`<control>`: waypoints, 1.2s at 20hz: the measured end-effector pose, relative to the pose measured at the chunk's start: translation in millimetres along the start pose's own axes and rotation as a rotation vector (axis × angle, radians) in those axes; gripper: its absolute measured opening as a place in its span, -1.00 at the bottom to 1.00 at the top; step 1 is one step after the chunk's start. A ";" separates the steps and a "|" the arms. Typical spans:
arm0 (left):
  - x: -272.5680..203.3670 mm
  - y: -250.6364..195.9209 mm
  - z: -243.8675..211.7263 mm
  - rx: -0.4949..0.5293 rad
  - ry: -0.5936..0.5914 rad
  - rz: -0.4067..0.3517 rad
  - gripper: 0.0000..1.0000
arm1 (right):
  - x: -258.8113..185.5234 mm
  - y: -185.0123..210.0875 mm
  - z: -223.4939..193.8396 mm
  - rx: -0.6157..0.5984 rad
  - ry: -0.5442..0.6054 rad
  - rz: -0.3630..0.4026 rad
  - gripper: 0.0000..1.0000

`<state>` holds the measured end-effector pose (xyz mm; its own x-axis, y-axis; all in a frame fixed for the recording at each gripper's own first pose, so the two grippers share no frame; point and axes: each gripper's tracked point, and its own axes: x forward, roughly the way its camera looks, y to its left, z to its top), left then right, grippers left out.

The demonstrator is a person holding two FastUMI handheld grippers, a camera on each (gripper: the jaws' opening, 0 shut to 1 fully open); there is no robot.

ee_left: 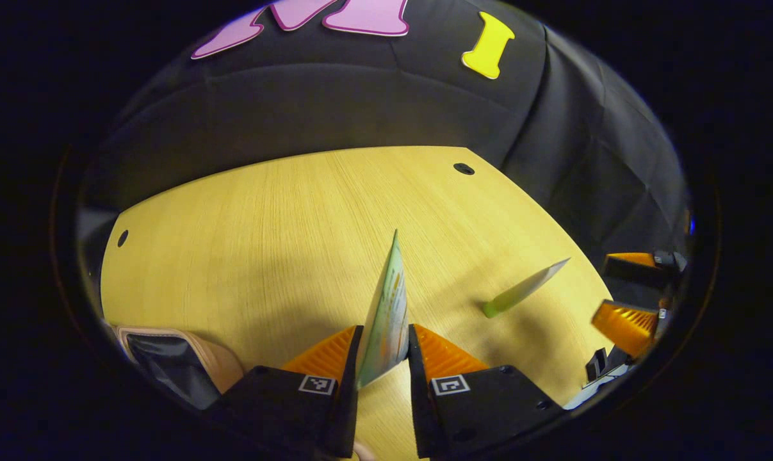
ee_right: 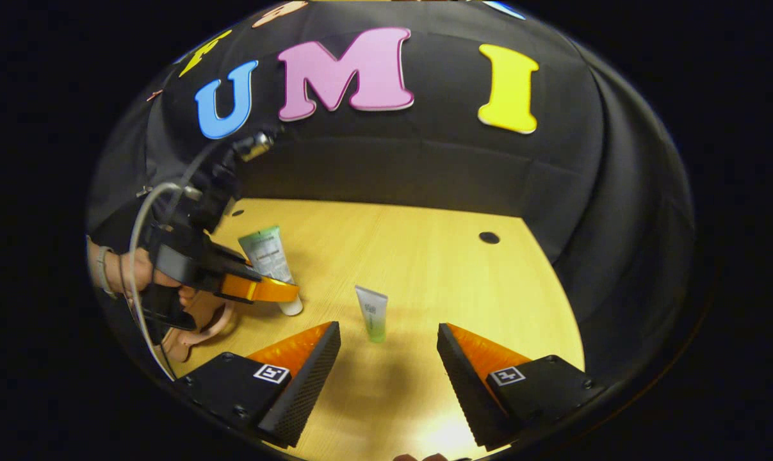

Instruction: First open the suitcase, pack the skin care products into it, and then close the suitcase.

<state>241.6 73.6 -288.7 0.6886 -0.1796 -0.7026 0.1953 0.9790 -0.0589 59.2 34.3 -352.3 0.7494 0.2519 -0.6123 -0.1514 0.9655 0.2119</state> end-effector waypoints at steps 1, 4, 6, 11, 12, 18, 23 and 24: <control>-12.1 -5.9 3.8 -0.011 -0.012 -0.006 -0.14 | 19.4 2.3 -9.4 0.001 0.028 0.016 0.94; -57.7 -14.5 11.1 -0.075 -0.040 0.005 -0.13 | 67.1 3.8 -27.2 0.027 0.099 0.051 0.96; -87.9 -15.3 10.2 -0.121 -0.057 0.016 -0.14 | 93.8 3.7 -33.2 0.051 0.115 0.055 0.96; -170.7 39.3 -38.2 -0.155 0.010 0.120 -0.20 | 107.9 5.2 -30.5 0.103 0.114 0.090 -0.41; -183.2 59.3 -56.1 -0.172 0.062 0.148 -0.13 | 105.1 7.5 -28.6 0.115 0.113 0.098 -0.43; -223.7 170.2 -157.0 -0.317 0.465 0.324 -0.27 | 51.9 37.1 -6.7 0.100 0.073 0.187 -0.44; -213.4 178.2 -229.9 -0.540 0.750 0.267 -0.20 | 7.2 75.9 -0.1 0.075 0.069 0.266 -0.44; -192.1 175.0 -240.2 -0.663 0.763 0.249 -0.19 | 0.4 81.5 0.5 0.082 0.071 0.270 -0.44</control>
<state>-24.3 302.6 -334.4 -0.0132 -0.0823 -0.9965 -0.4742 0.8779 -0.0662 47.5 113.0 -334.9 0.6416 0.5059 -0.5765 -0.2845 0.8550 0.4336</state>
